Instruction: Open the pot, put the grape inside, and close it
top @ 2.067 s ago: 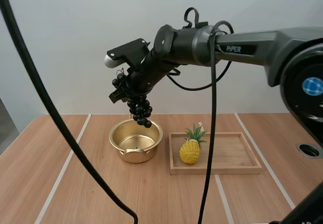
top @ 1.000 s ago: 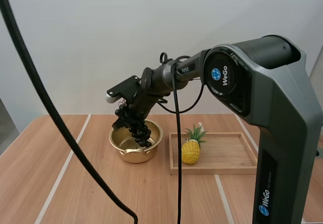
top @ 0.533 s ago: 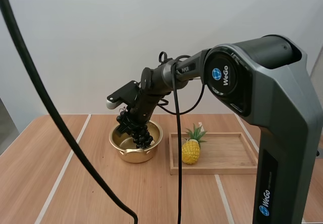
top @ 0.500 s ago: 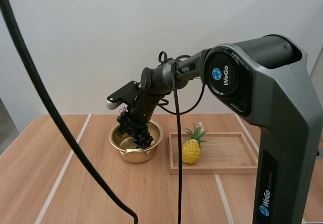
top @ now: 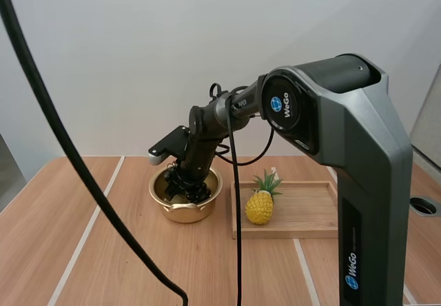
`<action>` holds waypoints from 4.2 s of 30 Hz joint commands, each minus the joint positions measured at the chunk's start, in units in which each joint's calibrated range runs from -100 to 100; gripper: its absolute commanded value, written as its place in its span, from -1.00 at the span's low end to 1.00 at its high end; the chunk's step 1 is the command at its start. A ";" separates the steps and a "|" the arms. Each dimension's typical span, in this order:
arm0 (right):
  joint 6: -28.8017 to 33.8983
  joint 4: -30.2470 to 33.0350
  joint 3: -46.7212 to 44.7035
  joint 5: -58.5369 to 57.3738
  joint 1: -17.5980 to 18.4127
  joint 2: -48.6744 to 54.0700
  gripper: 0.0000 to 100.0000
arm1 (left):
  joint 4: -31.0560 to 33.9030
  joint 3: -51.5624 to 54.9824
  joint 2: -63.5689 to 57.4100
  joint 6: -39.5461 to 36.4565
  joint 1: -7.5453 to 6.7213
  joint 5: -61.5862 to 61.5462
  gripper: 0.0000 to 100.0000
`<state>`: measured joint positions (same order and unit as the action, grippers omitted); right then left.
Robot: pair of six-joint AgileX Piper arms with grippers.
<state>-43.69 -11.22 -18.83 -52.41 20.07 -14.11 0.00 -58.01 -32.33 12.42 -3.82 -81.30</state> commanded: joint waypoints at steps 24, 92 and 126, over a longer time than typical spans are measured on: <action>0.42 0.44 -0.17 -7.25 0.00 -5.11 -0.29 | 0.00 -0.34 -0.26 -0.59 0.04 1.91 -1.00; 19.15 6.05 -0.07 10.22 -21.87 69.42 -1.00 | 0.00 -0.34 1.11 -1.61 0.04 1.70 -1.00; 19.05 13.59 -0.07 11.57 -21.87 69.42 -1.00 | -6.10 55.10 18.51 6.51 0.04 -18.70 -1.00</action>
<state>-24.57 1.15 -18.82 -42.00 -1.56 54.74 -4.68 -7.18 -13.24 17.60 -3.82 -100.00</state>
